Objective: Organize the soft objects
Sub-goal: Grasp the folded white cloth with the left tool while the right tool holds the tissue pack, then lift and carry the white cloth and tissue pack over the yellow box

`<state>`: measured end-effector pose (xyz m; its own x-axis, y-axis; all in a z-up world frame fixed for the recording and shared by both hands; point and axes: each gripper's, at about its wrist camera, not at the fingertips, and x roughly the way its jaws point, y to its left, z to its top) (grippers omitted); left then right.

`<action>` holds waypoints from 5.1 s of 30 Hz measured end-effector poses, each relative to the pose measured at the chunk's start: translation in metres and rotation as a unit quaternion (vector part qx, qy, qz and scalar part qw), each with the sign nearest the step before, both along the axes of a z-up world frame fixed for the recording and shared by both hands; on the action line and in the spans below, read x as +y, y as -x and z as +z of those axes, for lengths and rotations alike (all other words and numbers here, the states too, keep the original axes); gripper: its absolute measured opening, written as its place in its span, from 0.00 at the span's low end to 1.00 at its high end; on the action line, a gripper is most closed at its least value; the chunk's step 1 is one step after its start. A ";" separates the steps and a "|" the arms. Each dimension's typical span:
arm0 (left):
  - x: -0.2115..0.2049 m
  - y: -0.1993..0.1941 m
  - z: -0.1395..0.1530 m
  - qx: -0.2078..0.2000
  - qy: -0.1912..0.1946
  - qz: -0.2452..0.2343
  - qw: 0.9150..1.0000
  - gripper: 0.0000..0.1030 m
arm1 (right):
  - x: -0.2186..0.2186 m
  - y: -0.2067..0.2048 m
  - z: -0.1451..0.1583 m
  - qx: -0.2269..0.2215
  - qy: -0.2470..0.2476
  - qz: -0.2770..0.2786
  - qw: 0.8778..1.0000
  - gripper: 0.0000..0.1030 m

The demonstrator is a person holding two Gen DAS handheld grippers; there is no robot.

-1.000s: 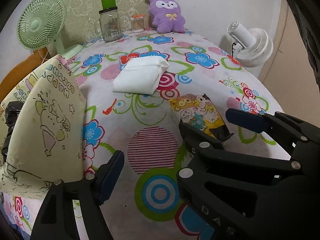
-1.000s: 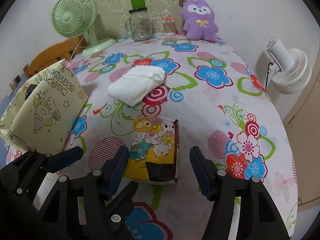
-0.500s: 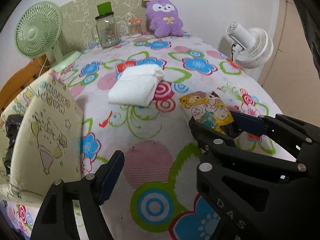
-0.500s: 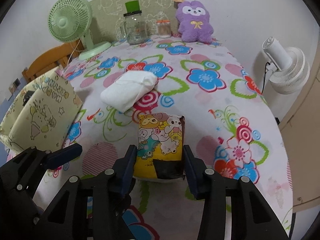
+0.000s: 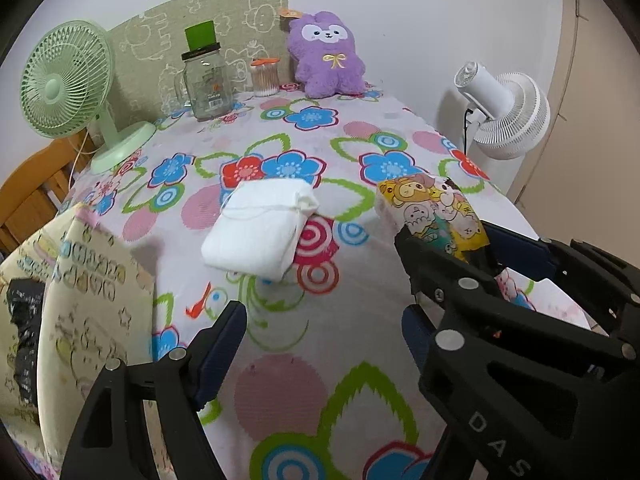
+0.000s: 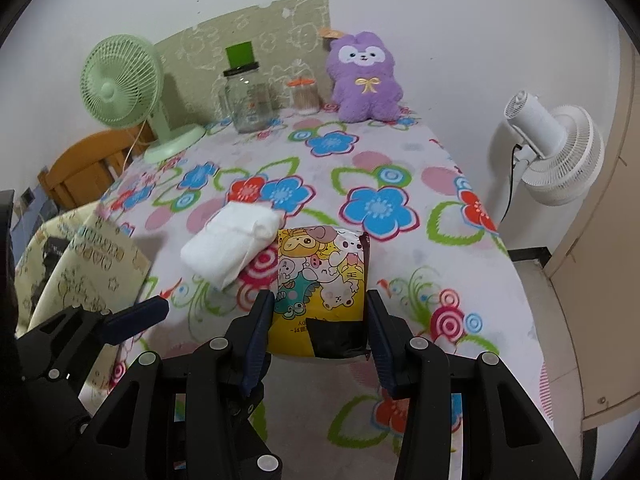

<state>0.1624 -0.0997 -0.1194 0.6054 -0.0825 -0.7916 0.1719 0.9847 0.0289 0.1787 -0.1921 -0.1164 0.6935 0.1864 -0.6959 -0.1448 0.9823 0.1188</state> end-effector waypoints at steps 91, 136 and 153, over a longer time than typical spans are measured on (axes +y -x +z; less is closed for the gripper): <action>0.003 0.002 0.023 -0.046 -0.001 0.035 0.998 0.41 | -0.009 0.007 0.026 -0.028 -0.006 -0.035 0.999 0.48; 0.059 0.102 0.090 -0.116 -0.011 0.042 0.992 0.41 | 0.056 0.104 0.097 -0.100 0.029 0.000 0.995 0.47; 0.106 0.090 0.085 -0.106 -0.016 0.055 0.993 0.41 | 0.106 0.088 0.094 -0.091 0.022 0.049 0.994 0.47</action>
<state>0.0722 0.0065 -0.0343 0.7623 0.0164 -0.6470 0.0496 0.9953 0.0837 0.0903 -0.0858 -0.0219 0.7884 0.2315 -0.5699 -0.2553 0.9661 0.0393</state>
